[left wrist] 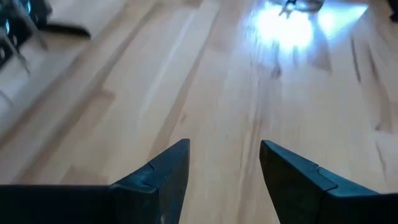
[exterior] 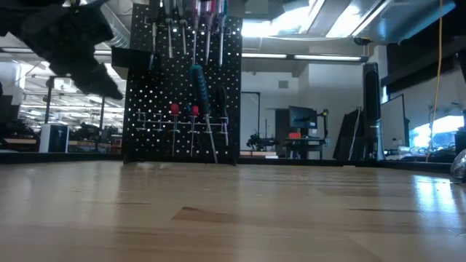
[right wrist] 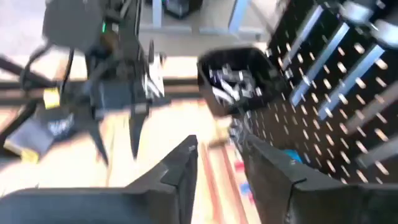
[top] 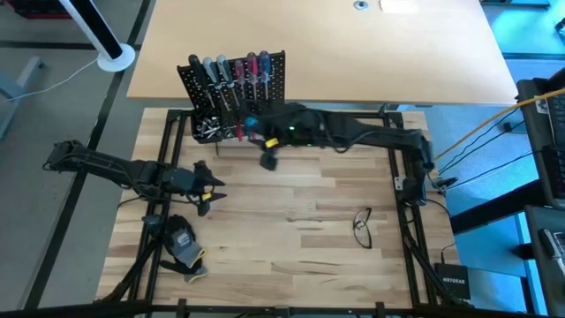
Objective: Hang tools onto peg board
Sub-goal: Hang the black safety glasses onto the peg board
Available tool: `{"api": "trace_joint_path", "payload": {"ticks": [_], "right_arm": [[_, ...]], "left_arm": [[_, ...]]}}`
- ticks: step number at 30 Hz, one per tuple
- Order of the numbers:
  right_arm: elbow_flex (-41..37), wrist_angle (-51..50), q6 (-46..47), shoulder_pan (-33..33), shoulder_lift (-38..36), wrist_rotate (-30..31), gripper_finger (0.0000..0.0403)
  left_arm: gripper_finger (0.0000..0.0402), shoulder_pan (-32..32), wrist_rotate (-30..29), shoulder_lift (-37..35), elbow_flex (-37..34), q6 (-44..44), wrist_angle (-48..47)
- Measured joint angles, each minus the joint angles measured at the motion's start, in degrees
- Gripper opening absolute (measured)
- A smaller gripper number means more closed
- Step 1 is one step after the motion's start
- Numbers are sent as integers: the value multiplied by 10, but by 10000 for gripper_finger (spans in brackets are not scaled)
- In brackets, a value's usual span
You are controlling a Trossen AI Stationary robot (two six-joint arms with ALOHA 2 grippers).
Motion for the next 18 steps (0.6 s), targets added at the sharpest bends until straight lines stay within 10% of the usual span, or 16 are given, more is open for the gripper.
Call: {"api": "trace_joint_path", "payload": {"ticks": [8, 18], "right_arm": [[-130, -92, 9, 43, -134, -14, 48], [-514, 194, 75, 55, -370, -34, 4]], "left_arm": [[184, 11, 7, -16, 0, 103, 71], [184, 12, 7, -61, 0, 135, 98]]}}
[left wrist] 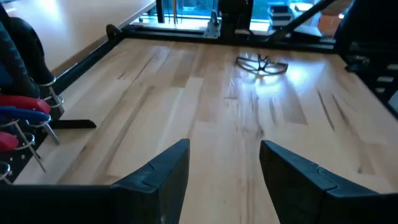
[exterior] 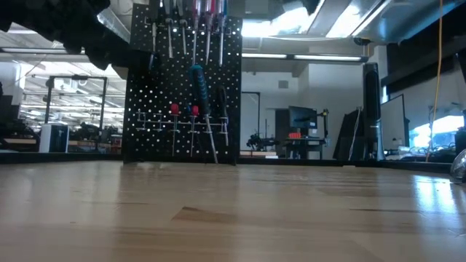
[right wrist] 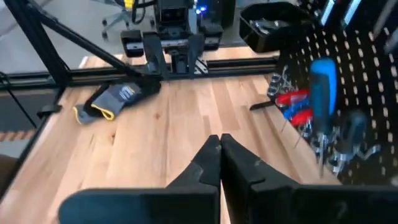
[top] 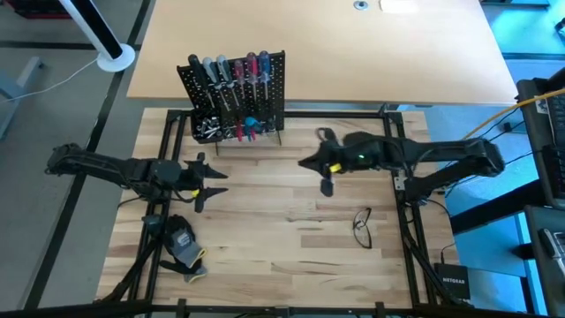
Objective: Hang tools onto peg board
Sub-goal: Hang the black safety glasses onto the peg board
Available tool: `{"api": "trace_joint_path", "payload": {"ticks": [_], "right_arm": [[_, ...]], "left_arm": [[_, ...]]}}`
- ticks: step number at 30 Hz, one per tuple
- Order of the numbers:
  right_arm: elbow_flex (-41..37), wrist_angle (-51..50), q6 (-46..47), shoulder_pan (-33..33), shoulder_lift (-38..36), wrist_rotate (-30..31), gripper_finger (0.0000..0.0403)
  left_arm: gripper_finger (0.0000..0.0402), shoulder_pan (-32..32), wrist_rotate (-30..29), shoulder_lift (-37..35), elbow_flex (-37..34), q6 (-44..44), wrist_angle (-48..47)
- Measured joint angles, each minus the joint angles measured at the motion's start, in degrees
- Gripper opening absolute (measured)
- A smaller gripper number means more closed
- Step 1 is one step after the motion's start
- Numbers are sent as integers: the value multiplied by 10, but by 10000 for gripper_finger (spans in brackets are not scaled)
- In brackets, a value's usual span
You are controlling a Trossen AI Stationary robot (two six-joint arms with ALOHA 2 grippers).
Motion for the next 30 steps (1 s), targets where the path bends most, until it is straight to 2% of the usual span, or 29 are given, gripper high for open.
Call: {"api": "trace_joint_path", "payload": {"ticks": [4, 7, 12, 16, 22, 26, 30], "right_arm": [[-88, 1, 83, 1, -63, -2, 15], [-128, -26, 176, 25, -90, -28, 22], [-140, -142, 354, 118, -98, -50, 20], [-140, -201, 512, 213, -83, -49, 10], [-140, -216, 726, 335, -34, -21, 6], [-140, -261, 827, 384, 11, -7, 33], [-140, -316, 910, 416, 53, -22, 87]], "left_arm": [[184, 0, 0, -8, 0, -18, -7], [184, 0, -1, -8, 0, -31, -6], [184, 0, -1, -8, 0, -37, -5], [184, 0, -1, -8, 0, -36, -5], [184, -1, 0, -6, 0, -37, -5], [184, -1, 8, -3, 0, -38, -6], [184, -1, 20, -2, 0, -38, -6]]}}
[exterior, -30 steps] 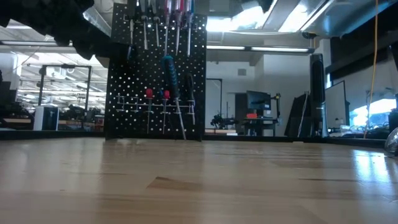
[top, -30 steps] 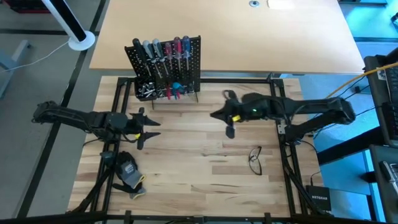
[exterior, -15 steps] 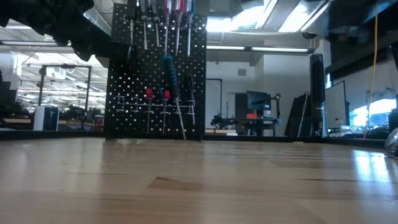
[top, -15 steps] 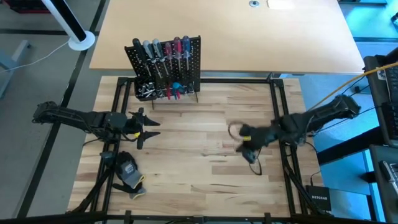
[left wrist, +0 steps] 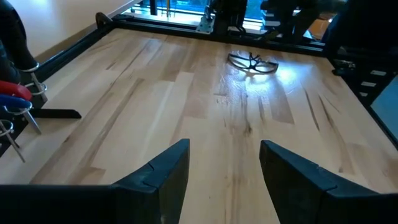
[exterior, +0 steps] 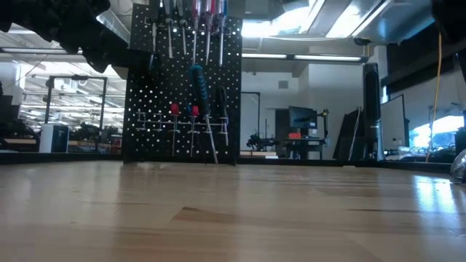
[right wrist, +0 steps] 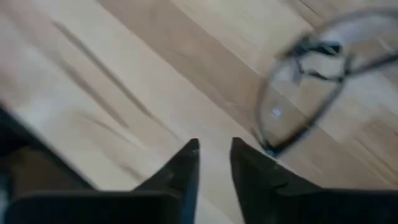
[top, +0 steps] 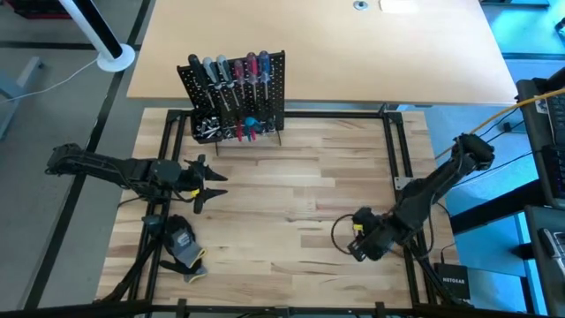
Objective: Hang tools onto peg board
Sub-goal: Hang the black safety glasses onto the peg board
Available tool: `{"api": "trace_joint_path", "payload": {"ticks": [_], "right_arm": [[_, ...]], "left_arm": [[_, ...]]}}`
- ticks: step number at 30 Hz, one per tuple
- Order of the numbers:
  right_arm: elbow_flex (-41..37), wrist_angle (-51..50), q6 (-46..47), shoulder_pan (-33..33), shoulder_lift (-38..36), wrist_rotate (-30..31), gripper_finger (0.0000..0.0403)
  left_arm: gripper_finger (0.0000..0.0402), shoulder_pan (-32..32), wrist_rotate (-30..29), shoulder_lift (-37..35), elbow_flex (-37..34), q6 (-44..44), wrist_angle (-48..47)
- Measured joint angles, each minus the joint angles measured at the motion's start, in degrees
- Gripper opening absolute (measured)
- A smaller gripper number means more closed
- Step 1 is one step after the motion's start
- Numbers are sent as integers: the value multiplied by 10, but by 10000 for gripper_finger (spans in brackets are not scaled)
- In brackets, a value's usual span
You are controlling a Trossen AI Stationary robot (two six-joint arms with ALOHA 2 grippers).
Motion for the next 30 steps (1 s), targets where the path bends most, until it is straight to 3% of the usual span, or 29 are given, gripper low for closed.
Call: {"api": "trace_joint_path", "payload": {"ticks": [8, 18, 23, 30], "right_arm": [[0, -29, 36, 24, 55, 18, 178], [0, -42, 6, 23, 128, 54, 185], [0, -35, -17, 23, 157, 64, 143], [0, -34, -65, 23, 170, 86, 13]], "left_arm": [[184, 0, 1, 0, 0, -2, 1], [184, 0, 1, 0, 0, -8, 1], [184, 0, 1, 0, 0, 1, 1], [184, 0, 1, 0, 0, -1, -11]]}}
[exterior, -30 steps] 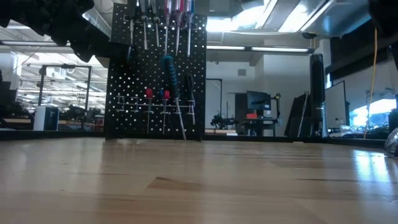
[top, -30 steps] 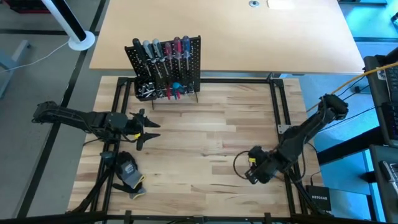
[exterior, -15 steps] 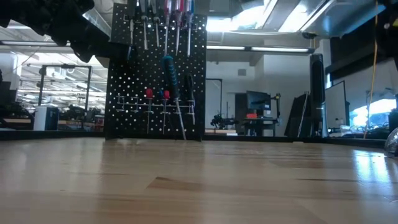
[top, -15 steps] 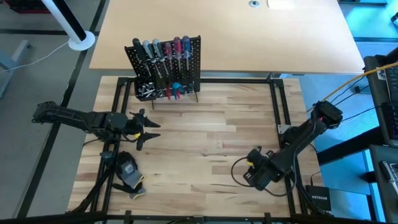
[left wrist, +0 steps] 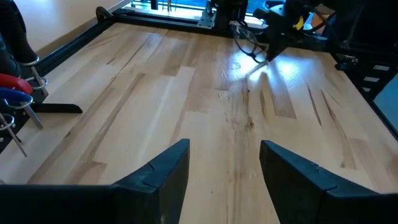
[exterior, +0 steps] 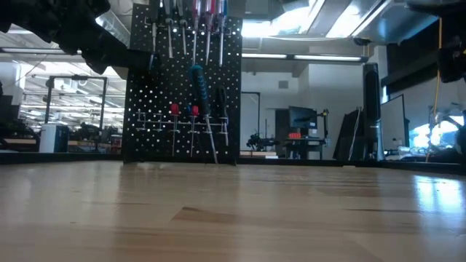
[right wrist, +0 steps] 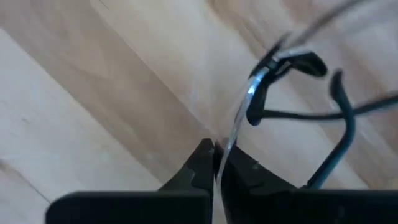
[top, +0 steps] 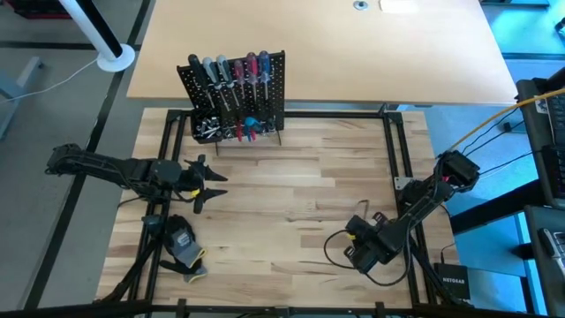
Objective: Hang tools onto peg board
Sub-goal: Hang the black safety glasses onto the peg board
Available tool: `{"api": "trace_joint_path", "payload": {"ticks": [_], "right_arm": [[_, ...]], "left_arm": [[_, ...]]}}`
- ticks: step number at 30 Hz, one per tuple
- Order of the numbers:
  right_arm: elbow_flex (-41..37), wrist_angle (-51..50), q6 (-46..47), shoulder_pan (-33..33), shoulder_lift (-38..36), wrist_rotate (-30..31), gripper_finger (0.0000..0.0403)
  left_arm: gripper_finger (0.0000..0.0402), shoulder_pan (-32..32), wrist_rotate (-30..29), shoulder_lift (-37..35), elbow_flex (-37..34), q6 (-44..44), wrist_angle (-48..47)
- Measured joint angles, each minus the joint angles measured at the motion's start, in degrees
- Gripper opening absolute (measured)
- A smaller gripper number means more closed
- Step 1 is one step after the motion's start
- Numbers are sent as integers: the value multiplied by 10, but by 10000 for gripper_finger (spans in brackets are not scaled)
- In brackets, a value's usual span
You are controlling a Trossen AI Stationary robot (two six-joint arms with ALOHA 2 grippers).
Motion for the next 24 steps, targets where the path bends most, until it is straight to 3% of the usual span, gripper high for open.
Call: {"api": "trace_joint_path", "payload": {"ticks": [6, 10, 13, 16, 20, 24], "right_arm": [[10, 96, -103, -1, -18, 126, 15], [10, 215, -235, -19, -37, 214, 10], [8, 330, -366, -45, -47, 230, 12], [-5, 465, -499, -81, -51, 199, 6], [-37, 636, -625, -146, -52, 83, 7], [-71, 780, -693, -213, -52, -31, 5]], "left_arm": [[184, 0, 0, 0, 0, -5, 3], [184, -4, 0, 0, 0, -2, 36], [184, -19, 0, 9, 0, 13, 71], [184, -40, -2, 32, 0, 23, 98], [184, -73, -40, 75, 0, 12, 122], [184, -98, -66, 123, 0, -9, 172]]}}
